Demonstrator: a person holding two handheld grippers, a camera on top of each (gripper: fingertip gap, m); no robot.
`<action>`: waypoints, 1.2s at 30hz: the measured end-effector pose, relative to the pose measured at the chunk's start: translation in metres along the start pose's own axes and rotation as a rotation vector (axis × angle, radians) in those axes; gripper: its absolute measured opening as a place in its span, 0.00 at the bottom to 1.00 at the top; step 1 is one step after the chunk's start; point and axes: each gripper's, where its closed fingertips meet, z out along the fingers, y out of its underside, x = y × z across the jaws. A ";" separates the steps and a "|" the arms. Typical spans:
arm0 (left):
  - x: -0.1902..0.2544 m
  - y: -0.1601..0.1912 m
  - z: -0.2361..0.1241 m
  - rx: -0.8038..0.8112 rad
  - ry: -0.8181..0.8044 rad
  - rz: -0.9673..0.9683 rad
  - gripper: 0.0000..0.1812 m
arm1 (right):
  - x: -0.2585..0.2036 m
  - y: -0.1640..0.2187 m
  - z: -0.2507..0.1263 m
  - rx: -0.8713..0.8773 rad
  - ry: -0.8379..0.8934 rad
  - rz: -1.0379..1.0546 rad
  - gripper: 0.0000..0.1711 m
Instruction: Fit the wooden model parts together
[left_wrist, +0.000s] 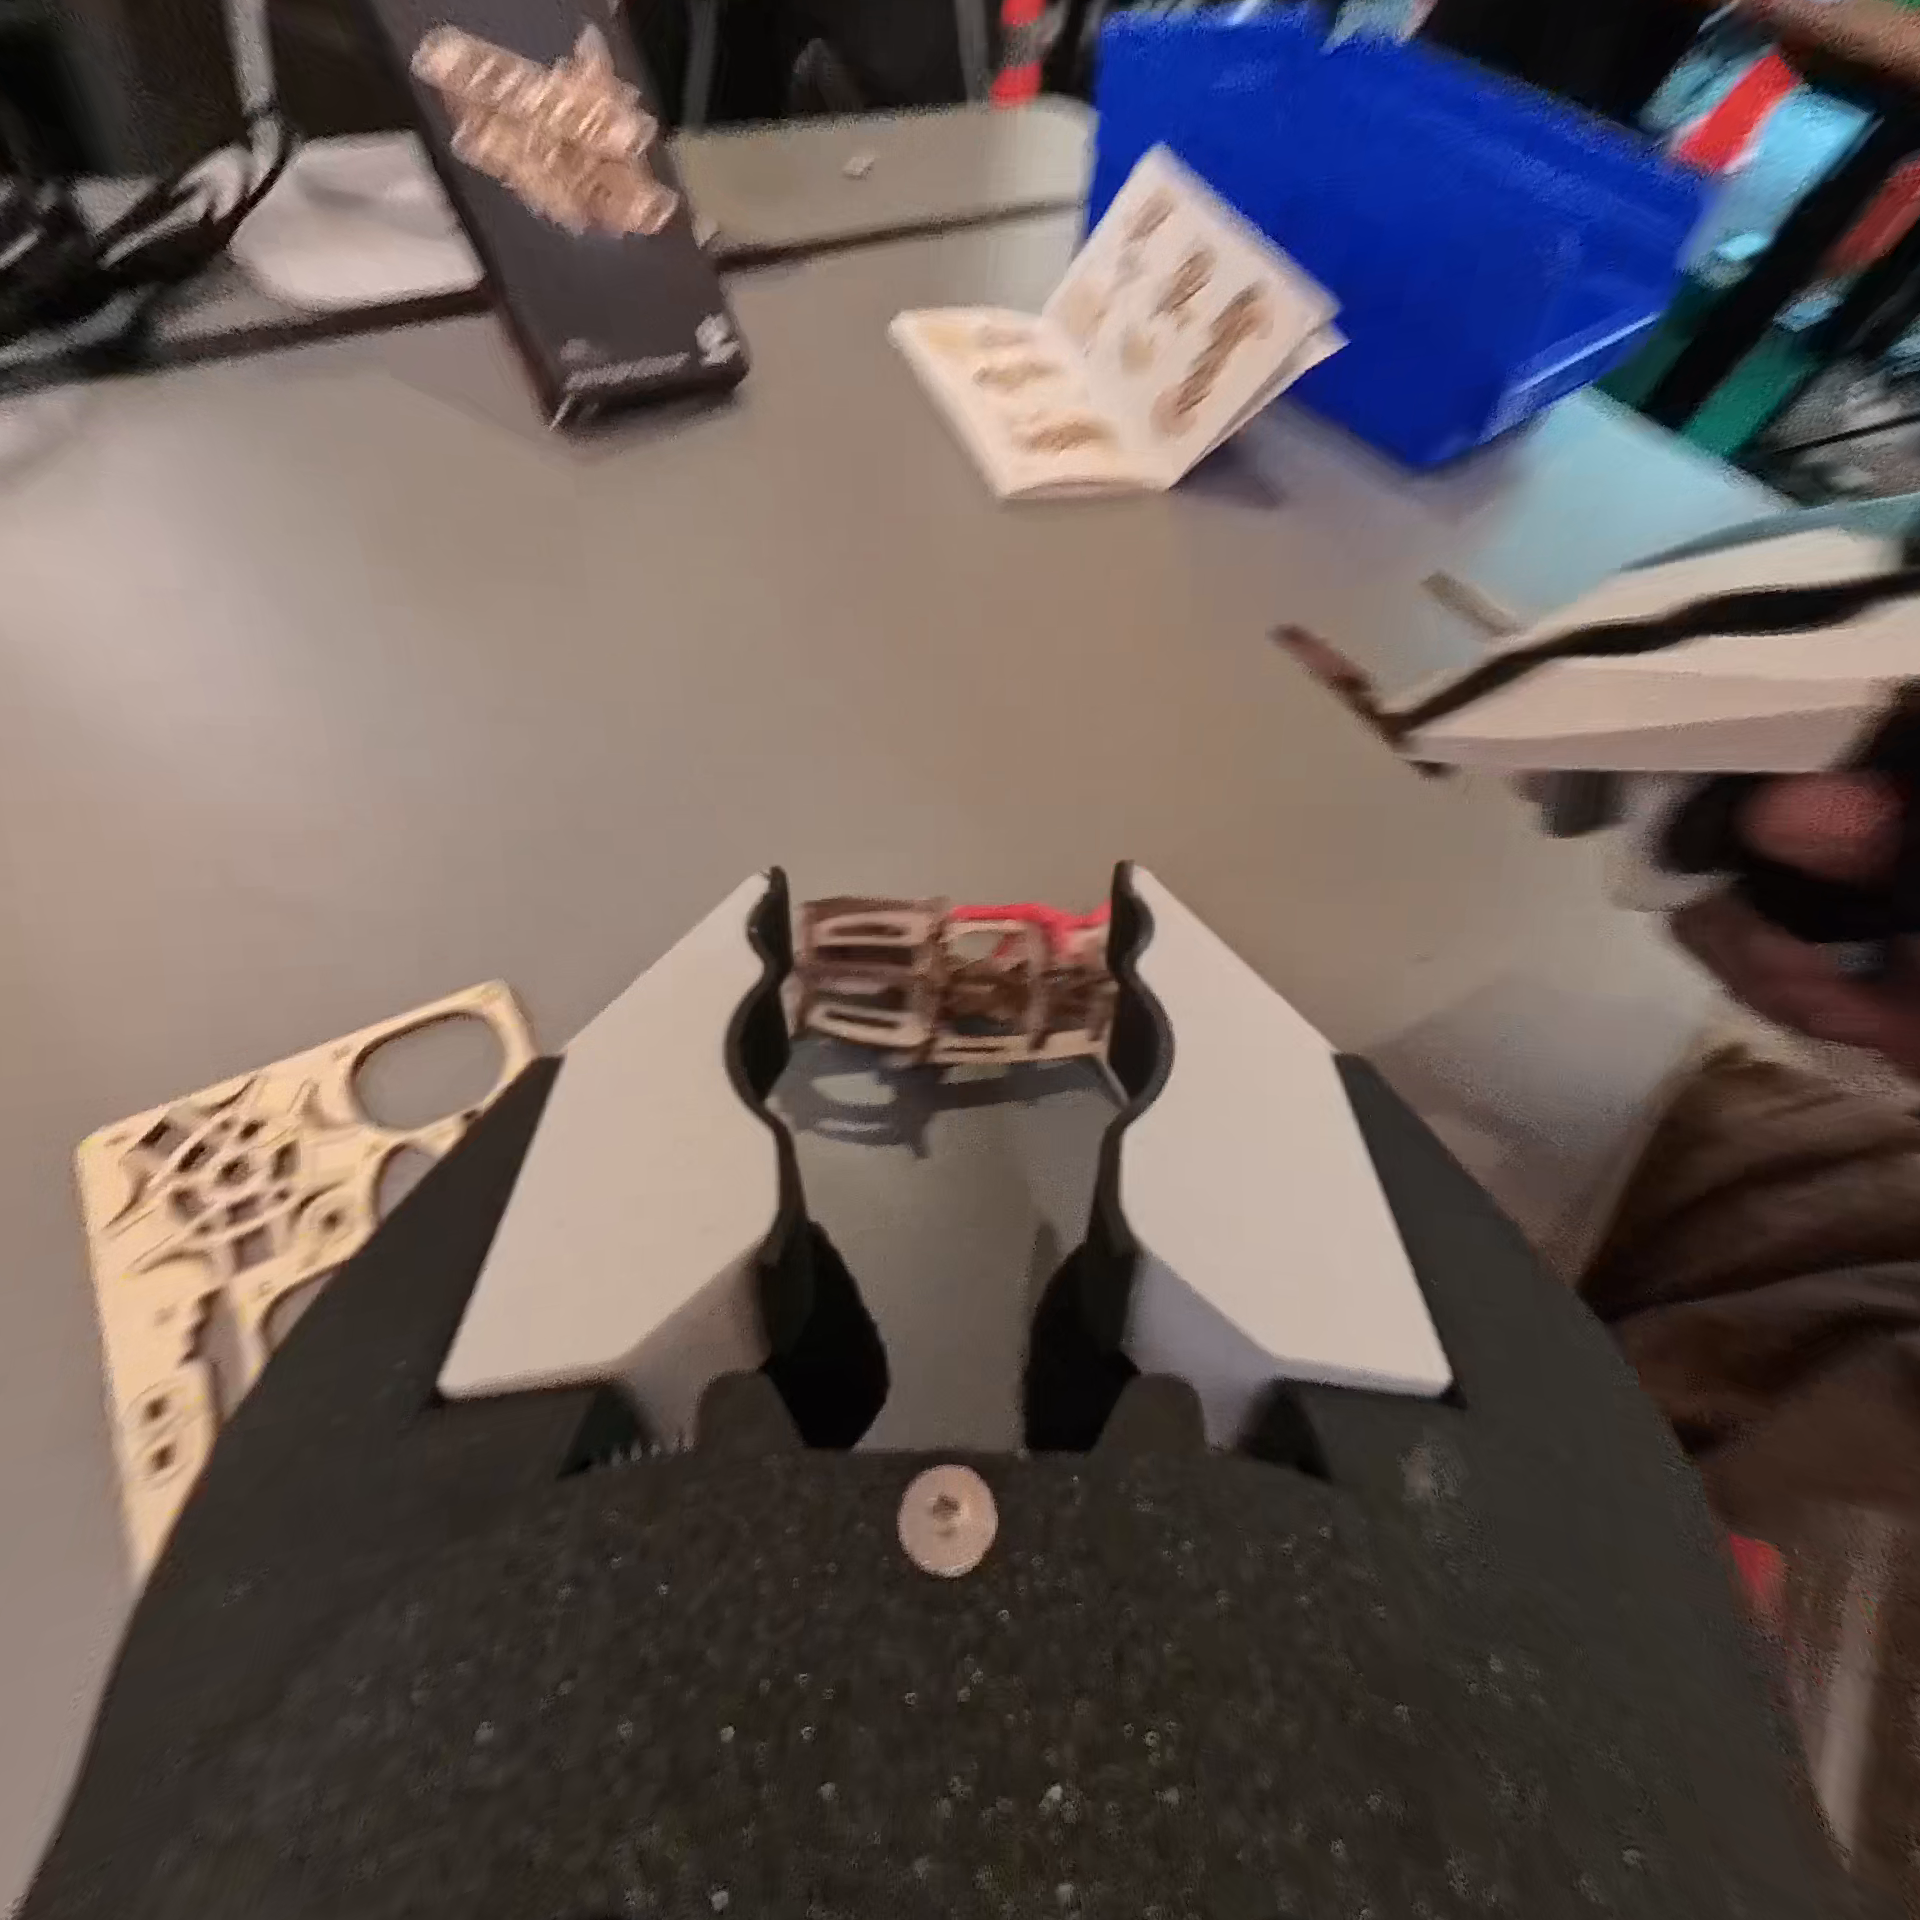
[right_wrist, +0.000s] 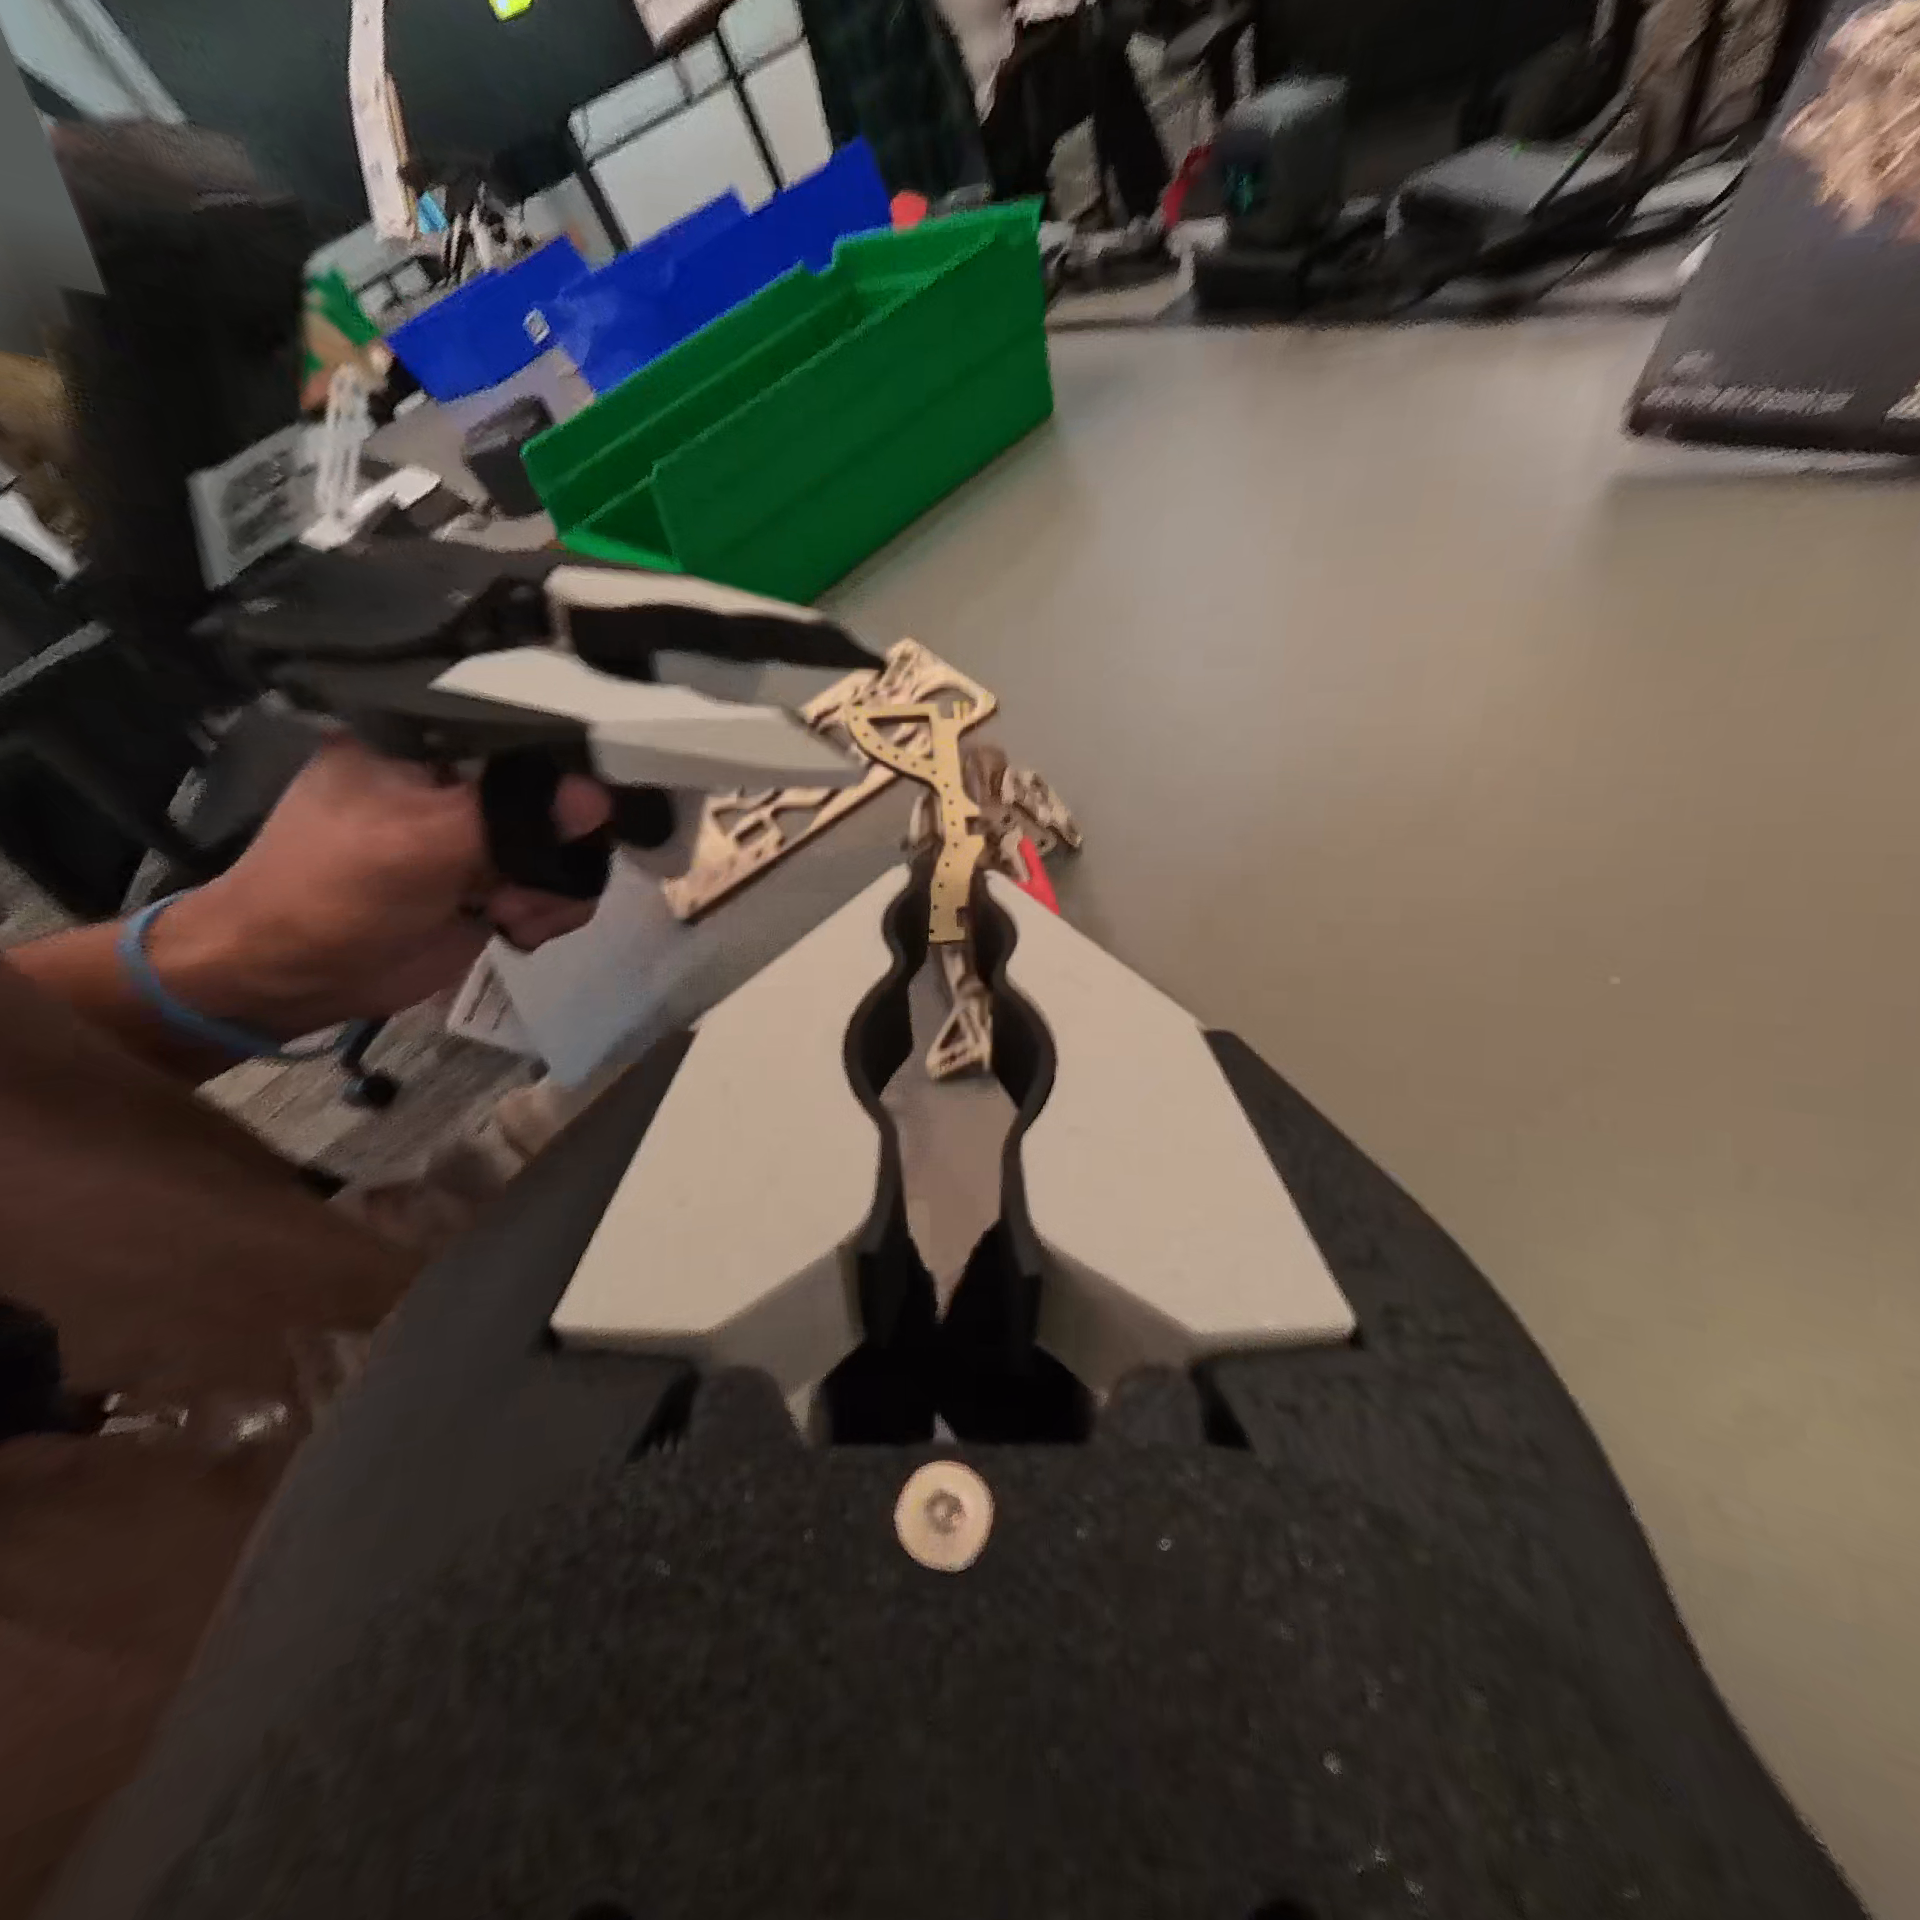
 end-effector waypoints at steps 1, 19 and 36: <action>0.014 -0.007 -0.005 0.035 0.057 -0.008 0.30 | -0.002 -0.007 0.002 0.034 0.018 -0.011 0.04; 0.078 -0.032 -0.014 0.085 0.341 -0.081 0.00 | -0.040 0.009 0.013 -0.005 0.017 -0.192 0.08; 0.058 -0.011 -0.011 0.092 -0.246 1.373 0.00 | -0.052 0.002 0.017 -0.077 -0.304 0.627 0.11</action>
